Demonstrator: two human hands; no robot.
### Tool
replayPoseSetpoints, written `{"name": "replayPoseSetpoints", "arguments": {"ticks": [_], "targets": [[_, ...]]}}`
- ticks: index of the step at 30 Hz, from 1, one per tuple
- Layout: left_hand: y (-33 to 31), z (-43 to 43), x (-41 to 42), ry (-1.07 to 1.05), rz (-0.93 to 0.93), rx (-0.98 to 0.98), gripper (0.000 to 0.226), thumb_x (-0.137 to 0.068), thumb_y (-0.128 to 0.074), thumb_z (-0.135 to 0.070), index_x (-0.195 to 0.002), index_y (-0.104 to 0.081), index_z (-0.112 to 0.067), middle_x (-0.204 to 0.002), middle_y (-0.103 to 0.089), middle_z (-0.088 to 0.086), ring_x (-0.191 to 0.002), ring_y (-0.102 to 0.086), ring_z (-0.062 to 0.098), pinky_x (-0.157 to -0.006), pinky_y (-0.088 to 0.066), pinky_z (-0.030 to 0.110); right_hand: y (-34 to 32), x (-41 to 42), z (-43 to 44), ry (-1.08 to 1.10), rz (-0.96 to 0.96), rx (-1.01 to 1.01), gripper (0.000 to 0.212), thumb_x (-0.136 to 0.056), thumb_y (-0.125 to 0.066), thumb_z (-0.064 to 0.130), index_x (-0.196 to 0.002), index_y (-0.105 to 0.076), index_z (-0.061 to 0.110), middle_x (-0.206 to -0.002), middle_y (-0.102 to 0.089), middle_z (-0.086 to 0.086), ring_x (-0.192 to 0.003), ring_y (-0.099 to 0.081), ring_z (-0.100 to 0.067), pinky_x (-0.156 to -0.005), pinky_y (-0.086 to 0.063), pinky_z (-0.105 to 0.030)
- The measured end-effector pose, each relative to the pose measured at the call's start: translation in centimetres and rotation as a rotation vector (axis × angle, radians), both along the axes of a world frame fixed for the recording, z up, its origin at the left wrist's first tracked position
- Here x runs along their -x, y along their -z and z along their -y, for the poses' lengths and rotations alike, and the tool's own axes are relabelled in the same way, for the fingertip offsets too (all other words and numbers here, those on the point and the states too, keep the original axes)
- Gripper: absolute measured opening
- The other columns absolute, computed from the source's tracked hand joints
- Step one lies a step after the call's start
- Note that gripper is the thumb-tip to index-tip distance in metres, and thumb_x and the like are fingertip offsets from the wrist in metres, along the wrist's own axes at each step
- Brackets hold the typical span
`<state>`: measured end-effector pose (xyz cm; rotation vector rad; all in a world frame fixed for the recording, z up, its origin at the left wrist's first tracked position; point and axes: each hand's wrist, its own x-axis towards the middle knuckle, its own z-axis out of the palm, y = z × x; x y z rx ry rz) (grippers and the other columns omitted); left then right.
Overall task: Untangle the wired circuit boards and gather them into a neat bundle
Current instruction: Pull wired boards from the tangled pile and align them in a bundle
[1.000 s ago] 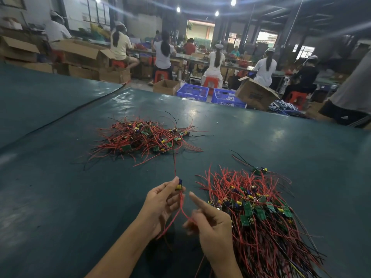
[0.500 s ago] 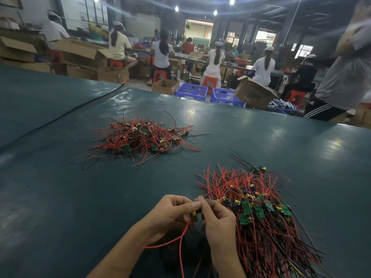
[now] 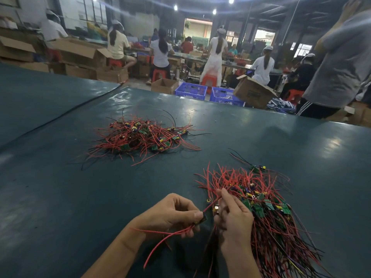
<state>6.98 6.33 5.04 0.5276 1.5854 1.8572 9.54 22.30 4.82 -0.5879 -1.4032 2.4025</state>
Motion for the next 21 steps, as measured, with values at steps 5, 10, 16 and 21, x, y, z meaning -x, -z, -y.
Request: {"name": "replayPoseSetpoints", "arguments": {"ticks": [5,10,16,21], "targets": [[-0.5,0.7,-0.1,0.096,0.003,-0.021,0.008,-0.081,-0.071,-0.021,-0.074,-0.072,-0.017,-0.066,-0.070,0.004,-0.051,-0.065,0.008,-0.046,-0.049,0.016,-0.8,0.1,-1.8,0.081,-0.033,0.142,0.016,-0.094,-0.059,0.013,-0.084,-0.070,0.006,-0.049,-0.044,0.008,-0.034,-0.029,0.000,-0.031,-0.024,-0.013],[0.1,0.5,-0.1,0.022,0.010,0.000,0.011,-0.082,-0.073,-0.022,-0.073,-0.073,-0.015,-0.065,-0.070,0.006,-0.050,-0.064,0.010,-0.047,-0.049,0.017,0.0,0.4,-1.1,0.123,-0.019,0.052,0.020,-0.094,-0.062,0.021,-0.079,-0.070,0.010,-0.052,-0.043,0.006,-0.034,-0.027,-0.001,-0.031,-0.022,-0.014],[0.9,0.1,0.2,-0.191,-0.001,0.013,0.036,-0.068,-0.084,-0.044,-0.069,-0.070,-0.012,-0.059,-0.060,0.003,-0.052,-0.063,0.015,-0.048,-0.047,0.020,1.3,-0.1,1.8,-0.212,-0.001,-0.338,0.026,-0.084,-0.072,0.019,-0.060,-0.074,0.009,-0.058,-0.065,-0.007,-0.053,-0.055,-0.020,-0.055,-0.045,-0.028],[0.5,0.8,0.3,-0.033,0.000,0.041,0.022,-0.070,-0.081,-0.039,-0.071,-0.073,-0.019,-0.067,-0.070,0.005,-0.051,-0.064,0.011,-0.047,-0.049,0.019,1.0,0.0,1.0,-0.106,0.028,-0.248,0.023,-0.086,-0.069,0.017,-0.065,-0.078,0.013,-0.042,-0.045,0.009,-0.037,-0.039,-0.004,-0.037,-0.035,-0.016]]}}
